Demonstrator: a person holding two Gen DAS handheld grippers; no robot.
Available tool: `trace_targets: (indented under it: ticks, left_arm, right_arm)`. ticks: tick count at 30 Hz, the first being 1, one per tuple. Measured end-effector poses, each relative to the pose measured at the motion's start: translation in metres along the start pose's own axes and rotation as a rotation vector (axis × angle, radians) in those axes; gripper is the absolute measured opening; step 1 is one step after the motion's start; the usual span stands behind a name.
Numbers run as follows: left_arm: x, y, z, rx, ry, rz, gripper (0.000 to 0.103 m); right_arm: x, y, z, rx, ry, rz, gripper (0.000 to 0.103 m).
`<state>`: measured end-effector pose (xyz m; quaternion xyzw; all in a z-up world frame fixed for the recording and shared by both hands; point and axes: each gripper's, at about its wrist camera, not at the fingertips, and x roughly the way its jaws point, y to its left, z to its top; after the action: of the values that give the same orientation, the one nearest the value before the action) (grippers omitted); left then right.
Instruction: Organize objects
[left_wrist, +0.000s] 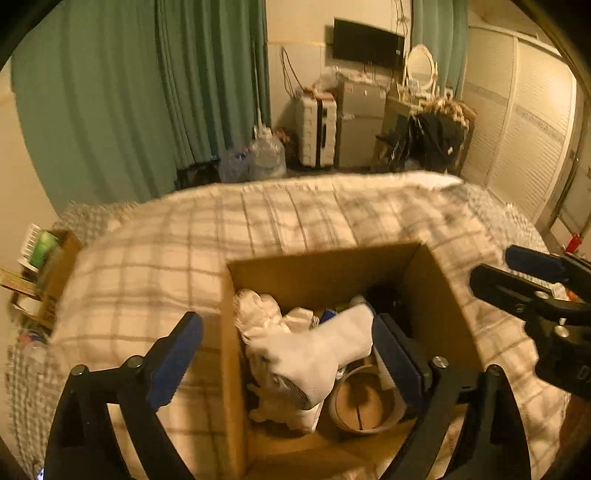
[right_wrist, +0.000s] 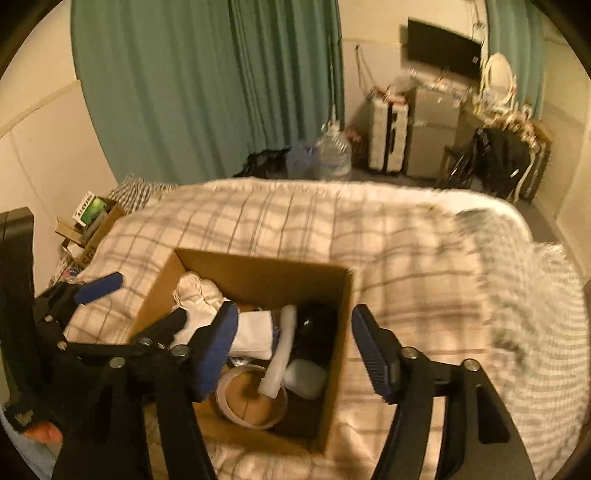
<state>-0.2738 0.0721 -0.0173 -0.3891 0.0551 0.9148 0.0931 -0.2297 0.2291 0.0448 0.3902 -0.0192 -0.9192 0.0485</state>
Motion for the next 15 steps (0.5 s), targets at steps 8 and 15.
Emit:
trace_targets:
  ticks: [8,15]
  left_arm:
    - [-0.116,0.008,0.019,-0.005,-0.188,0.005,0.103]
    - [-0.191,0.014,0.018,-0.037,-0.326,0.012,0.103]
  right_arm:
    - [-0.124,0.006,0.016,-0.019,-0.179,-0.098,0.083]
    - [-0.202,0.021,0.005,-0.058,-0.318,-0.163,0.098]
